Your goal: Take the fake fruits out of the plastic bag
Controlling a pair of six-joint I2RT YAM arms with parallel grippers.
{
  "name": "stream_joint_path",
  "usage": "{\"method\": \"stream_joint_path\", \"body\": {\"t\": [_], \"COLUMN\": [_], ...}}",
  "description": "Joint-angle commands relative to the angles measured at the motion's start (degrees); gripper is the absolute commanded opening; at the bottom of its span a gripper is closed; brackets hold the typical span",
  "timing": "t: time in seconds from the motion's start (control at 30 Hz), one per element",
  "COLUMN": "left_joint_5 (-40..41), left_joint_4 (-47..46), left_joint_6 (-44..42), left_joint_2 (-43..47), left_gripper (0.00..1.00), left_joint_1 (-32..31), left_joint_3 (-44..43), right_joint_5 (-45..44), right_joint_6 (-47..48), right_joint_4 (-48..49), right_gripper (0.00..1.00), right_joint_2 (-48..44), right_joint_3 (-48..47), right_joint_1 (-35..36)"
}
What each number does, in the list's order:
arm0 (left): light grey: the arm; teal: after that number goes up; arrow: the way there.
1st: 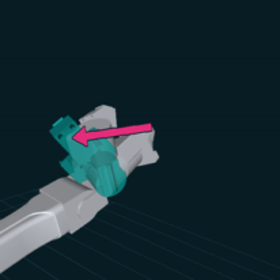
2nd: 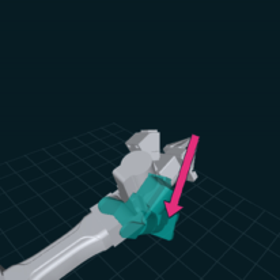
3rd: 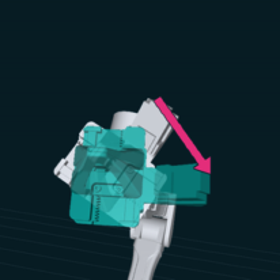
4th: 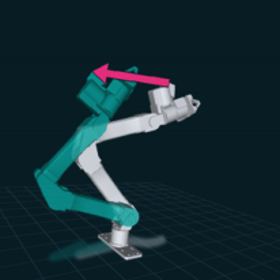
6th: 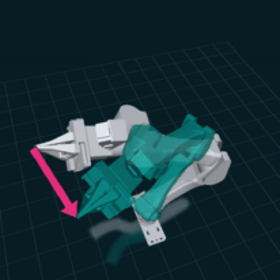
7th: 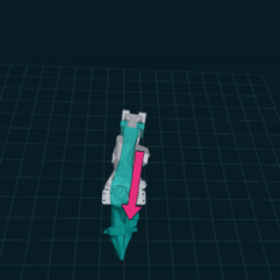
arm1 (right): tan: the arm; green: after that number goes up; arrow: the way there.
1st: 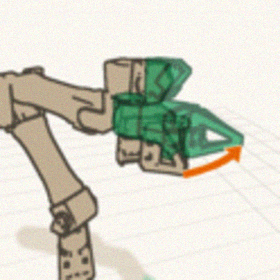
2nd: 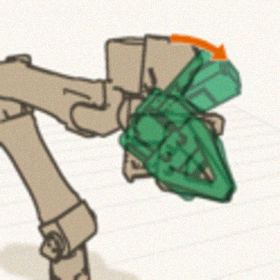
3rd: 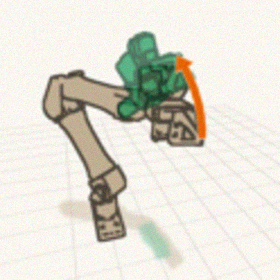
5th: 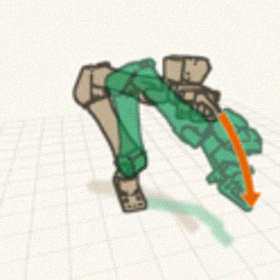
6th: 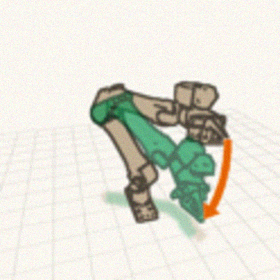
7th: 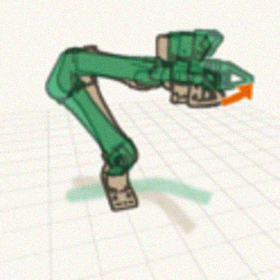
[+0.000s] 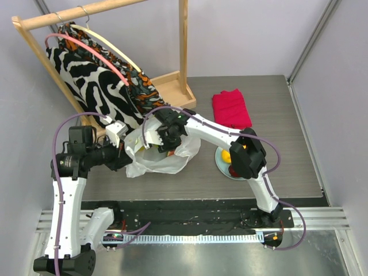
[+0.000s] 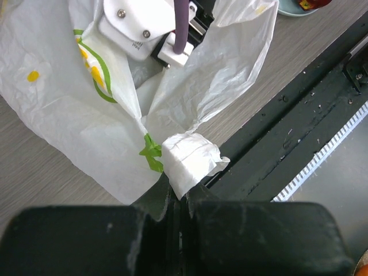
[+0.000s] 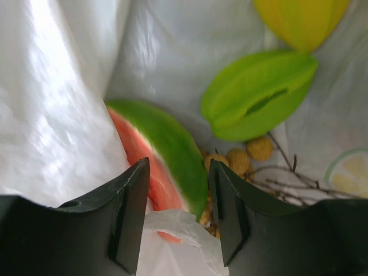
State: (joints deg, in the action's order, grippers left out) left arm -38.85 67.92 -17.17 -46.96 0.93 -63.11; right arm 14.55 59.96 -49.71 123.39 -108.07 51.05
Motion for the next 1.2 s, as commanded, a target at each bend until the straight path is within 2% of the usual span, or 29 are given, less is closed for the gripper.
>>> {"method": "stream_joint_path", "body": {"t": [0.0, 0.37, 0.43, 0.47, 0.53, 0.57, 0.6, 0.8, 1.03, 1.17], "left_joint_5": [-1.67, -1.67, -1.67, -1.67, -1.84, -1.93, -2.02, -2.37, -2.81, -2.90], "left_joint_4": [-1.39, -1.74, -1.65, -1.74, -1.65, -1.65, -1.74, -2.79, -4.81, -4.90], "left_joint_6": [-0.32, -0.06, 0.03, 0.03, 0.29, 0.21, 0.21, 1.08, 3.10, 3.28], "left_joint_2": [0.47, 0.03, -0.24, -0.32, -0.33, -0.33, -0.41, -1.29, -2.78, -3.75], "left_gripper": [0.00, 0.00, 0.00, 0.00, 0.00, 0.00, 0.00, 0.00, 0.00, 0.00], "left_joint_1": [0.48, 0.56, 0.57, 0.65, 0.57, 0.57, 0.57, 0.57, 0.57, 0.57], "left_joint_3": [-0.52, -0.35, -0.35, -0.43, -0.52, -0.52, -0.43, -0.61, -0.70, -1.22], "right_joint_5": [-4.79, -4.52, -4.70, -4.53, -3.04, -1.90, 0.20, 6.98, 10.15, 15.23], "right_joint_6": [5.51, 10.26, 9.91, 9.47, 7.02, 5.88, 3.95, -5.90, -18.38, -28.29], "right_joint_4": [-2.32, -7.77, -7.24, -7.07, -6.45, -6.54, -6.54, -5.57, 1.89, 4.53], "right_gripper": [0.51, 0.42, 0.33, 0.22, 0.13, 0.05, 0.04, 0.01, 0.01, 0.01], "right_joint_2": [-0.70, 3.08, 3.43, 3.26, 2.12, 1.42, 0.72, -6.75, -14.49, -17.39], "right_joint_3": [0.67, 1.54, 1.55, 1.11, 0.15, -1.51, -2.48, -8.73, -5.66, -5.92], "right_joint_1": [-0.95, -0.16, 0.02, 0.02, -0.07, 0.02, 0.02, -0.07, -0.68, -1.74]}}
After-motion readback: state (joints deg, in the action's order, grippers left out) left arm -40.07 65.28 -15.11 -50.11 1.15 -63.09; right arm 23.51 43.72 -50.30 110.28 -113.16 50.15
